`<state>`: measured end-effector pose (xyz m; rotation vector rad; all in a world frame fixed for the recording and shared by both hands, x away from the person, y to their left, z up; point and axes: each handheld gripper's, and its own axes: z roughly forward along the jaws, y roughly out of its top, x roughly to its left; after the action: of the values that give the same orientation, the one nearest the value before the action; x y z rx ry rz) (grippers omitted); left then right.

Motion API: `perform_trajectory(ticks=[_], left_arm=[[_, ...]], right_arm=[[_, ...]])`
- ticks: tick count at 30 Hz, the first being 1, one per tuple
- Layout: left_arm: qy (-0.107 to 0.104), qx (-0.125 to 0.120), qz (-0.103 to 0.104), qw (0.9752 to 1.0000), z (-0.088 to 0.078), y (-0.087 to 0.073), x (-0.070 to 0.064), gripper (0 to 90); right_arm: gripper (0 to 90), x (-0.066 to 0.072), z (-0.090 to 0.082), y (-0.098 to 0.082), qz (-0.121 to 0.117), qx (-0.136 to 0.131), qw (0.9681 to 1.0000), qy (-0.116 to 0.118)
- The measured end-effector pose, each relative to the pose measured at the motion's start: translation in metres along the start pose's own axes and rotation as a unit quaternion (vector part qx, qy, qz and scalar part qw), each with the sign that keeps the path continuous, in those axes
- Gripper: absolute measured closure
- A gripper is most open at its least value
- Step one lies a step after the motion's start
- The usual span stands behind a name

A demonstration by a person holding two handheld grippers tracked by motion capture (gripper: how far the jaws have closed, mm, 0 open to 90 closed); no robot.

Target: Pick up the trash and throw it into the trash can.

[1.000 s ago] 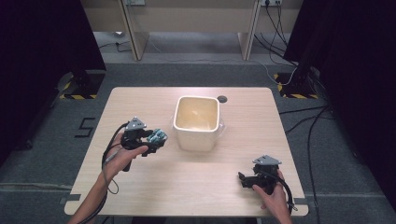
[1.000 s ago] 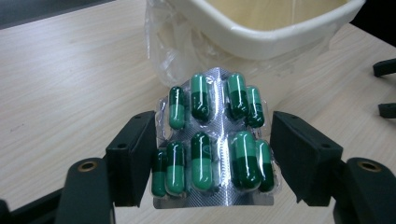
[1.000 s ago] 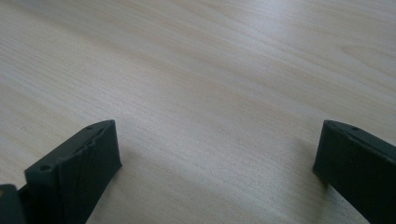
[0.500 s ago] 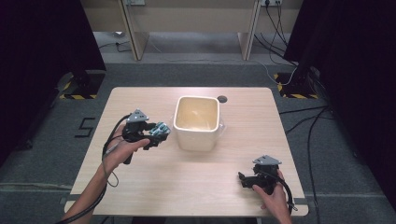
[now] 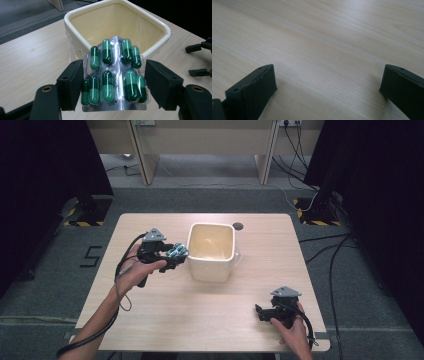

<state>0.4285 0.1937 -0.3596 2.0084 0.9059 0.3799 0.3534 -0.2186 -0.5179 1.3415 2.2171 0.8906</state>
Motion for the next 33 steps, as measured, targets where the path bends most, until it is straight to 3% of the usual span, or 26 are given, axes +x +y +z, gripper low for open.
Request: perform_trajectory(ticks=[16, 33], left_arm=[[-0.009, -0.001, 0.016, 0.9998, 0.015, 0.032, -0.007, 32.4], [-0.017, 0.015, 0.019, 0.9996, 0.046, 0.053, -0.011, 32.5]], right_arm=[[0.3, 0.0, 0.0, 0.0, 0.001, 0.0, 1.0, 0.0], [0.3, 0.0, 0.0, 0.0, 0.002, 0.001, 1.0, 0.001]])
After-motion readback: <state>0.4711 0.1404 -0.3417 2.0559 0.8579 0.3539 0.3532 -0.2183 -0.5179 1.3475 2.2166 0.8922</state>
